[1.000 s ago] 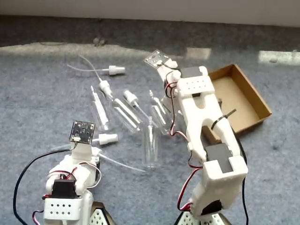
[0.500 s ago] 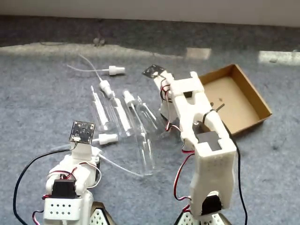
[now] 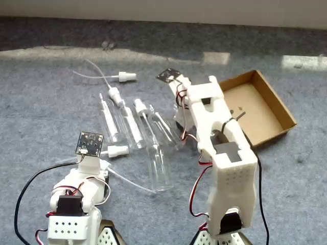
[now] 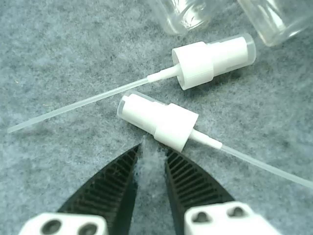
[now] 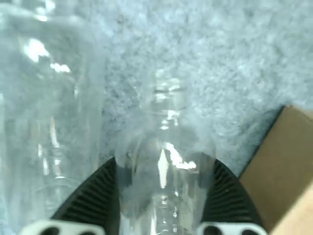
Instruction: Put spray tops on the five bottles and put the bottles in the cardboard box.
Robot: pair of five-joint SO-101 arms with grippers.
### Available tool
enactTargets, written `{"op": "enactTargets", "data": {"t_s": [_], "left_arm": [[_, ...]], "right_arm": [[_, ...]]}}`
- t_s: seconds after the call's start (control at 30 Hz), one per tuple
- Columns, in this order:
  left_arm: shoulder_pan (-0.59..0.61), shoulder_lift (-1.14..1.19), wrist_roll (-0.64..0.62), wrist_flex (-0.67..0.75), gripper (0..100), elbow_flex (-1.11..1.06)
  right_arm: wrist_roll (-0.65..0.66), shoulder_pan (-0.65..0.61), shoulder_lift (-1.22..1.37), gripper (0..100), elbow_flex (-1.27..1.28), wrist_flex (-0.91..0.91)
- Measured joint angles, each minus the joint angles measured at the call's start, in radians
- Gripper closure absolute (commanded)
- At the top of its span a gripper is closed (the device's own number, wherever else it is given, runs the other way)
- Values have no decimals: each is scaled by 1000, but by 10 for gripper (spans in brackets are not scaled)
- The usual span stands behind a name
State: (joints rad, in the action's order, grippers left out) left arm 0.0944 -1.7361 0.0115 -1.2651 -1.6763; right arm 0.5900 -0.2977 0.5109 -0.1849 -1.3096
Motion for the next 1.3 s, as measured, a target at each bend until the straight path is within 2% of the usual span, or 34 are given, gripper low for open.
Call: {"op": "enactTargets", "data": {"t_s": [0.43,0.67,0.77,0.9,1.07,1.3], "left_arm": [[0,0,0,0,993,0],[0,0,2,0,993,0],[9,0,103,0,994,0],[66,0,345,23,992,0],[104,-2,614,41,992,0],[106,-2,661,29,992,83]], "right_arm": [[-5,23,-249,908,-221,-324],[-183,23,-497,908,-230,-368],[-258,23,-605,908,-178,-368],[-327,23,-729,908,-55,-368],[-344,-18,-887,908,68,-368],[-344,-41,-1152,907,242,-358]]}}
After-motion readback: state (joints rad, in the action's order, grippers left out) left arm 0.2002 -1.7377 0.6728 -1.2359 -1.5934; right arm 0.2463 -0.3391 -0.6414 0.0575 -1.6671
